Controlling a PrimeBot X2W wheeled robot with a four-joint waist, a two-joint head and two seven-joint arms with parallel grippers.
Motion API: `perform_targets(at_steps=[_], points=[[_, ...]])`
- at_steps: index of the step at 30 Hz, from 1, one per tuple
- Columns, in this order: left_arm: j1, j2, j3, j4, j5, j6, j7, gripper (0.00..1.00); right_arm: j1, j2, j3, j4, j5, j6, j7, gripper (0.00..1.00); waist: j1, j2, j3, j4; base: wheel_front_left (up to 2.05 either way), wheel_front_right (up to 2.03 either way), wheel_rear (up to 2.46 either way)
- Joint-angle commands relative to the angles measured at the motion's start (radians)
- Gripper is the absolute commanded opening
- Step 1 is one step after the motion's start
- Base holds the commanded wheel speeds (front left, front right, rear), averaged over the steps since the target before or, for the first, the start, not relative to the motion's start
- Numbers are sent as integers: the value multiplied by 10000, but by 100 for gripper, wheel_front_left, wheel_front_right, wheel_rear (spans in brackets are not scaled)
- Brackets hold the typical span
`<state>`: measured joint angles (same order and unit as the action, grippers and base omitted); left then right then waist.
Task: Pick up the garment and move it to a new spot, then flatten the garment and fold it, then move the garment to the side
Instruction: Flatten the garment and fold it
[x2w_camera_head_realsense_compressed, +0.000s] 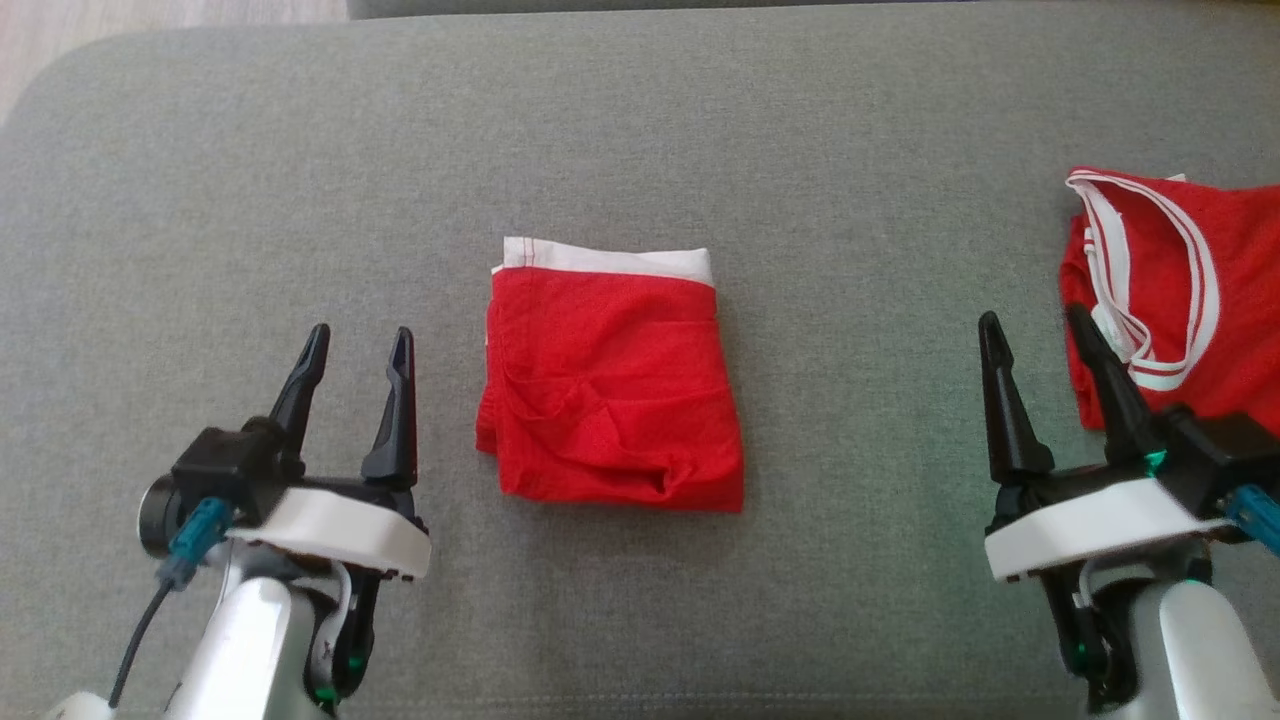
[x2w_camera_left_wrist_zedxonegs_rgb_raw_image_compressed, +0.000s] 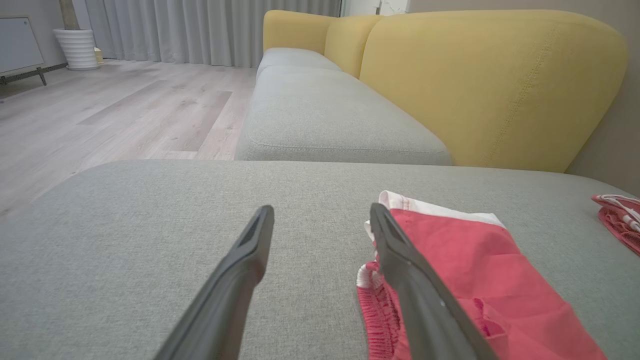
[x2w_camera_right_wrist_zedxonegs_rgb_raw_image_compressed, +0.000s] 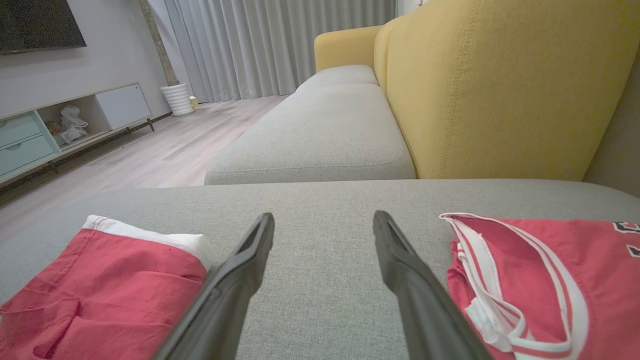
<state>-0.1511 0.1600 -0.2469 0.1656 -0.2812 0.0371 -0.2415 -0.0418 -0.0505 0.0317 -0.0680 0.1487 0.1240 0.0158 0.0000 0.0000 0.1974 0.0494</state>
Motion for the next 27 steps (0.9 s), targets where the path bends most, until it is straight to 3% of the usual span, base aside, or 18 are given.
perform_targets(at_steps=[1, 15, 16, 17, 22, 27], points=[[-177, 264, 334, -356, 140, 82, -1, 100, -152, 3, 214, -437, 57, 67, 38, 100, 0, 0, 4, -6, 0, 0, 0], [-85, 321, 214, -533, 49, 172, 125, 100, 83, 3, 183, -870, 290, 67, 315, 100, 0, 0, 10, 21, 0, 0, 0], [-102, 320, 196, -535, 47, 171, 132, 100, 81, 3, 180, -864, 297, 67, 367, 37, 0, 0, 33, 39, 0, 0, 0], [-131, 316, 172, -535, 44, 164, 135, 100, 78, 3, 141, -863, 298, 67, 412, 0, 0, 0, 58, 70, 0, 0, 0], [-320, 283, 94, -474, 5, 111, 112, 100, -204, 3, 533, -694, 282, 67, 686, 0, 0, 0, 194, 310, 0, 0, 0], [-492, 162, 28, -340, -88, 52, 46, 100, -1044, 3, 2336, 399, 754, 67, 863, 0, 0, 0, 348, 652, 0, 0, 0]])
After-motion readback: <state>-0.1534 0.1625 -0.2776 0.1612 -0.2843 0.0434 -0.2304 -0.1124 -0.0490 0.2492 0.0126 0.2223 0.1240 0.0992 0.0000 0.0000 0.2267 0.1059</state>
